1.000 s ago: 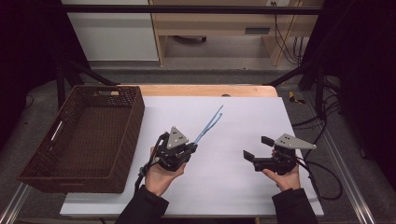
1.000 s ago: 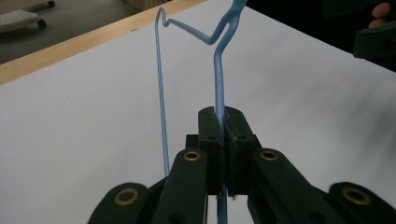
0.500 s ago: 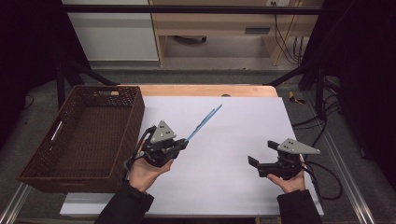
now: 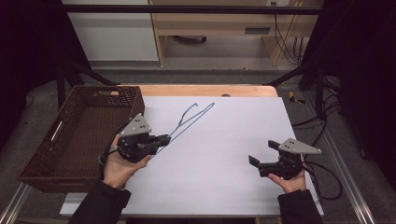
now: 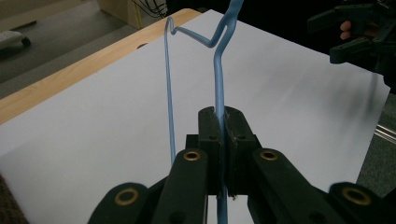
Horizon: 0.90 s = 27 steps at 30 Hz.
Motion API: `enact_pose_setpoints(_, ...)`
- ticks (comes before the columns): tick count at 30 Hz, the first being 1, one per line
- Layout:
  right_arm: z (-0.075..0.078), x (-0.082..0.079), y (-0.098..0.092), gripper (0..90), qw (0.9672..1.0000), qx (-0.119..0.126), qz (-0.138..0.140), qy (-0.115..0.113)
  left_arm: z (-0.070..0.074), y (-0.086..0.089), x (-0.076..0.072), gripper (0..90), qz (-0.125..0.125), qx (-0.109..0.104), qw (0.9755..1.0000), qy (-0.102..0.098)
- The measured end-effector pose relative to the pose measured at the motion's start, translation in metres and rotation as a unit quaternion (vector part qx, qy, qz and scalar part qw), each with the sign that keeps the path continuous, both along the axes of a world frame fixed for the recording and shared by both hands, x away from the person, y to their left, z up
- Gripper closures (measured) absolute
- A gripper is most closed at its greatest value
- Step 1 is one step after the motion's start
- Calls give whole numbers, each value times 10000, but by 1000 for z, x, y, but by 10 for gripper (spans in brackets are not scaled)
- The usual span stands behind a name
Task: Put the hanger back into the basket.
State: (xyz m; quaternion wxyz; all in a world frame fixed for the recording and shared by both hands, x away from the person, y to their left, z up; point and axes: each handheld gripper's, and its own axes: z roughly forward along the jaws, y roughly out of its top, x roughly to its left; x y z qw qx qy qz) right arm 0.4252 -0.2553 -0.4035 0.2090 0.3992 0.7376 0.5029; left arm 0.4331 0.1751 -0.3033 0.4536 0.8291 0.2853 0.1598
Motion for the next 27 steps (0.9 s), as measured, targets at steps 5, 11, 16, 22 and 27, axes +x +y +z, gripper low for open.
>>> enact_pose_setpoints(5,0,0,-1,29,10000,27,-4,0,15,21,3,872,3,-38,10000,-43)
enact_pose_setpoints(11,1,0,-2,28,10000,45,-13,-5,24,38,11,872,15,-10,10000,25)
enact_pose_setpoints(16,1,0,-3,29,10000,72,-25,-11,31,50,15,872,115,86,9999,27)
enact_pose_setpoints(22,0,0,-5,29,9999,125,-43,13,41,66,18,872,251,22,9997,-43)
enact_pose_setpoints(27,0,0,-5,28,9999,112,-50,5,52,81,21,872,370,93,9992,-93)
